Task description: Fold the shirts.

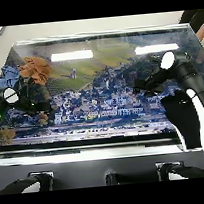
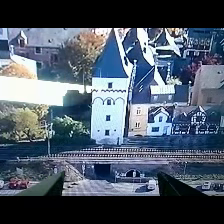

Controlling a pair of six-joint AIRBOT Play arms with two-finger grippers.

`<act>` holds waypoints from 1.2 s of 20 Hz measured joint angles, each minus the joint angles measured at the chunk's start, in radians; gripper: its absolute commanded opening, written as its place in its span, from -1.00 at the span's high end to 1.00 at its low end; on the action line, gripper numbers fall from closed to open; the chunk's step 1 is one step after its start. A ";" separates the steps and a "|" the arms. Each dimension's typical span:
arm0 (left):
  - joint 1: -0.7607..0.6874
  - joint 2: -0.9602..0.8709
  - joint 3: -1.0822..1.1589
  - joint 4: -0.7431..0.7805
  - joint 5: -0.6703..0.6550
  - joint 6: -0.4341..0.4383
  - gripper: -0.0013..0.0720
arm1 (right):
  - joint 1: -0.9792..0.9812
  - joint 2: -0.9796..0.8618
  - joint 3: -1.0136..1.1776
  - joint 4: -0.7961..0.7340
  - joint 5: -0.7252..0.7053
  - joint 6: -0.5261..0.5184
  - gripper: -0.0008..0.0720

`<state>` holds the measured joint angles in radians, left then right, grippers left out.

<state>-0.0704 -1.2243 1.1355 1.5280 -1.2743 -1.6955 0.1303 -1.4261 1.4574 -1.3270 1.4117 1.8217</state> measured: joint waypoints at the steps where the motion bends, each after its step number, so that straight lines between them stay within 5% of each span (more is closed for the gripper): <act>1: 0.000 0.000 0.000 0.000 0.000 0.000 -0.96 | 0.000 0.000 0.000 0.000 0.000 0.000 -0.52; 13: 0.000 0.000 -0.001 0.000 0.010 0.000 -0.96 | 0.000 0.000 0.000 0.000 -0.015 0.000 -0.52; 24: 0.035 -0.071 0.062 -0.035 0.417 -0.026 -0.99 | 0.000 -0.001 0.000 0.000 -0.282 0.000 -0.52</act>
<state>-0.0349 -1.2949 1.1973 1.4925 -0.8577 -1.7210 0.1303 -1.4269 1.4570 -1.3266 1.1301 1.8217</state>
